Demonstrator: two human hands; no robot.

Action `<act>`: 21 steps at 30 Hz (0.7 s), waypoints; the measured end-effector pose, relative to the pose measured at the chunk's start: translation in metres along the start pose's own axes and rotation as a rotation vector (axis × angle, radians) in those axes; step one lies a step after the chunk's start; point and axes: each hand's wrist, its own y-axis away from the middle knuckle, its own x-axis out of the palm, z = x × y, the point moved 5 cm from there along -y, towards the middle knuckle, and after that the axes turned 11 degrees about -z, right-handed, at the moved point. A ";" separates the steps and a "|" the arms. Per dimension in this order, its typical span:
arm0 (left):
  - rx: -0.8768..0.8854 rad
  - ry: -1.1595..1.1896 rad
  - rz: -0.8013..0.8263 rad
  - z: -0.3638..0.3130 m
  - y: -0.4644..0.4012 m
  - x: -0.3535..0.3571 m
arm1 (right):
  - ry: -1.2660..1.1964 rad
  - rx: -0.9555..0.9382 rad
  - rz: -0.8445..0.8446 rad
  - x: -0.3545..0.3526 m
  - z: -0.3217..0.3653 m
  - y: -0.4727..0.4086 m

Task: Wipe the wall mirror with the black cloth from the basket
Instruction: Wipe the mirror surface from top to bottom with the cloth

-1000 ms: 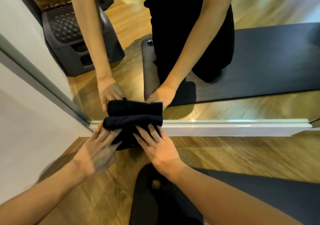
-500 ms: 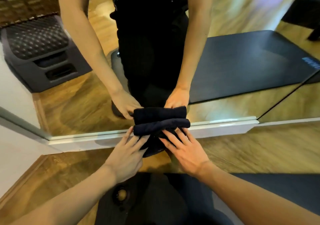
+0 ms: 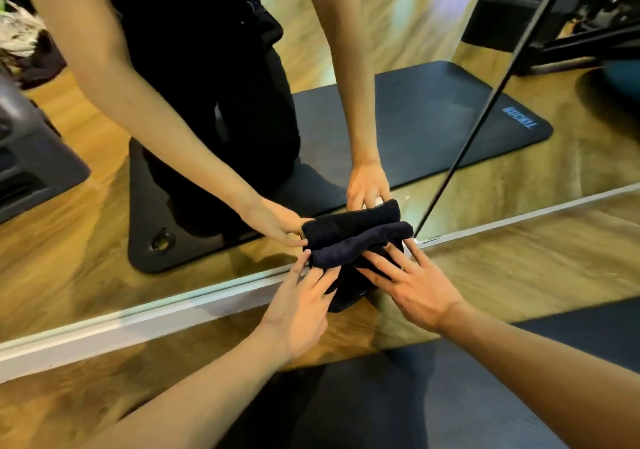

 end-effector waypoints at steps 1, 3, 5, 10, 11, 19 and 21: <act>0.017 -0.009 0.006 -0.005 -0.009 -0.002 | 0.001 0.013 0.009 0.000 -0.008 0.005; 0.032 0.017 -0.016 -0.013 -0.029 -0.006 | -0.003 0.049 0.023 -0.001 -0.021 0.014; 0.006 0.083 -0.056 -0.018 -0.048 -0.012 | -0.001 0.079 0.029 0.000 -0.032 0.022; -0.025 0.096 -0.070 -0.030 -0.067 -0.018 | -0.017 0.095 -0.003 0.000 -0.046 0.028; -0.024 0.088 -0.064 -0.031 -0.067 -0.017 | -0.025 0.101 -0.011 -0.001 -0.046 0.027; 0.033 0.018 -0.086 -0.036 -0.084 -0.022 | -0.058 0.183 -0.018 -0.010 -0.055 0.030; 0.025 0.001 -0.061 -0.040 -0.089 -0.028 | -0.090 0.173 -0.065 -0.015 -0.058 0.028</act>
